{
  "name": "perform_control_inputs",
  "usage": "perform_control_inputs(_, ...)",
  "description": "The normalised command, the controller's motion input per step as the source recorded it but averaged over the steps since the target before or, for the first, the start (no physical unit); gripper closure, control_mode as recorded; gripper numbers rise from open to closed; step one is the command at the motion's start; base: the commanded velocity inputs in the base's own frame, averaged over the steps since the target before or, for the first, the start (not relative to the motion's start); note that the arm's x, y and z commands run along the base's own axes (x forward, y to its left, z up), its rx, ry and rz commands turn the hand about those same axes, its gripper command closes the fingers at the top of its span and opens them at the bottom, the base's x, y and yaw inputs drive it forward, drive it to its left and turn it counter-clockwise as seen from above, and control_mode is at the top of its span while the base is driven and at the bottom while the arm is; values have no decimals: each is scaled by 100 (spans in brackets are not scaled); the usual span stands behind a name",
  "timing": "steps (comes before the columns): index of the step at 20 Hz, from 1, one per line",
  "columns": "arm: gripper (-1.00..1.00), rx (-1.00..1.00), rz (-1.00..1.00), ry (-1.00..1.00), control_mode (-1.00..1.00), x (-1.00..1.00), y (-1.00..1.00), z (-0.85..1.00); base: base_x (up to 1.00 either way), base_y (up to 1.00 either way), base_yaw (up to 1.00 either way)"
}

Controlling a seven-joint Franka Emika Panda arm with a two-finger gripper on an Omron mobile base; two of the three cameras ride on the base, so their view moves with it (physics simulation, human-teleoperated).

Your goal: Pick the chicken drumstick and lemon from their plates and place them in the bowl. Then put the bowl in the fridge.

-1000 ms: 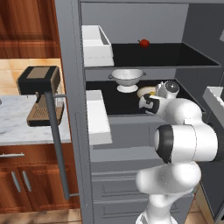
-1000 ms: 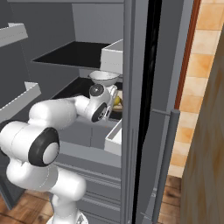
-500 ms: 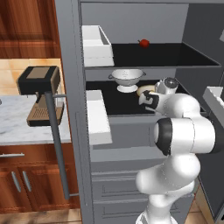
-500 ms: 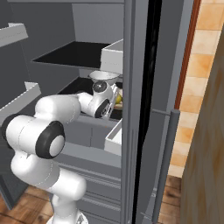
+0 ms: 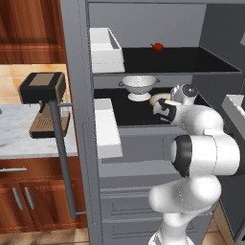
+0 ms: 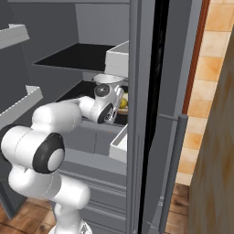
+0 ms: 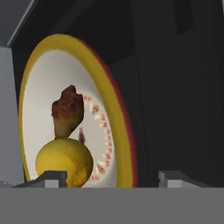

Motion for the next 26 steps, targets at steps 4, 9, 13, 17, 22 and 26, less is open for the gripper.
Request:
perform_control_inputs(4, -100, -10, 0, -15, -100, -39, 10, 36, 0, 0, 0)
perform_control_inputs(9, -100, -8, 0, -2, -100, -59, 11, 25, 0, 0, 0)
perform_control_inputs(13, -100, -1, 0, 0, -100, -61, 14, 34, 0, 0, 0)
perform_control_inputs(17, -100, 0, 10, 3, -100, -65, 9, 46, 0, 0, 0)
perform_control_inputs(22, -100, 0, 11, 10, -100, -72, 8, 36, 0, 0, 0)
perform_control_inputs(26, -100, -2, 18, 13, -100, -78, 8, 16, 0, 0, 0)
